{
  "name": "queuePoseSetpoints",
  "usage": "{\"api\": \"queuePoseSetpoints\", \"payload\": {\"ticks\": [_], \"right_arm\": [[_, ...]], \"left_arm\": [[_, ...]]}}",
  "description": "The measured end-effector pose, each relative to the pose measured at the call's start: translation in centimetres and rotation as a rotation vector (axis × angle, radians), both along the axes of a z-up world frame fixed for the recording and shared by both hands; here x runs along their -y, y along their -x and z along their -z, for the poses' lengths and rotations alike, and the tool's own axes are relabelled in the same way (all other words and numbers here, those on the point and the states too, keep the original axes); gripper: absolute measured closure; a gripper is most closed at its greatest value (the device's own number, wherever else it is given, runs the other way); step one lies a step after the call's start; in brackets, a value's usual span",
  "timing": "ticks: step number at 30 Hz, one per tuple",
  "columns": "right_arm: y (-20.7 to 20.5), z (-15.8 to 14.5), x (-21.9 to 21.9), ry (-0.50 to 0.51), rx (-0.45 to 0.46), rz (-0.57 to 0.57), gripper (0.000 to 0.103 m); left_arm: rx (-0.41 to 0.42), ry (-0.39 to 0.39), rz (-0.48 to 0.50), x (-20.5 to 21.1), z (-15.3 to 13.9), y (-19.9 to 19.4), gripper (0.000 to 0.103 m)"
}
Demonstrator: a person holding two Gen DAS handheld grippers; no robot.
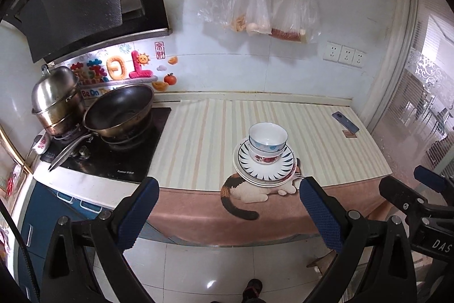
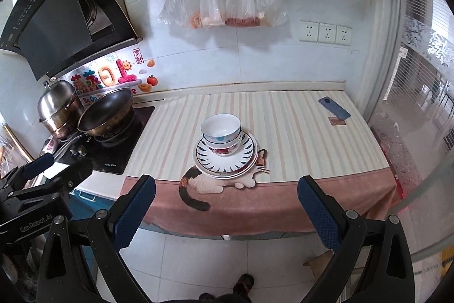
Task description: Organize plates and bowls
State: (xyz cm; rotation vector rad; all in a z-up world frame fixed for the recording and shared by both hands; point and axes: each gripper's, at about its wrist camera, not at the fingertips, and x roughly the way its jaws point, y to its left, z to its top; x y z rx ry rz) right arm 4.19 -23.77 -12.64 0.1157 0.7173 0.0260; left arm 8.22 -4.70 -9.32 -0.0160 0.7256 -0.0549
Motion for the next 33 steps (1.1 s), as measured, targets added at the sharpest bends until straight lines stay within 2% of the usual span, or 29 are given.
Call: {"api": "queuePoseSetpoints", "payload": {"ticks": [6, 16, 33], "right_arm": [[2.9, -0.5, -0.6, -0.002, 0.011, 0.021, 0.001], [5.5, -0.6, -0.8, -0.005, 0.018, 0.037, 0.001], [6.5, -0.9, -0.6, 0.014, 0.026, 0.057, 0.001]], "left_arm": [[0.021, -0.005, 0.009, -0.9, -0.6, 2.7, 0.001], [0.038, -0.007, 0.014, -1.3, -0.9, 5.4, 0.001], [0.031, 0.008, 0.019, -1.5, -0.5, 6.1, 0.001]]}}
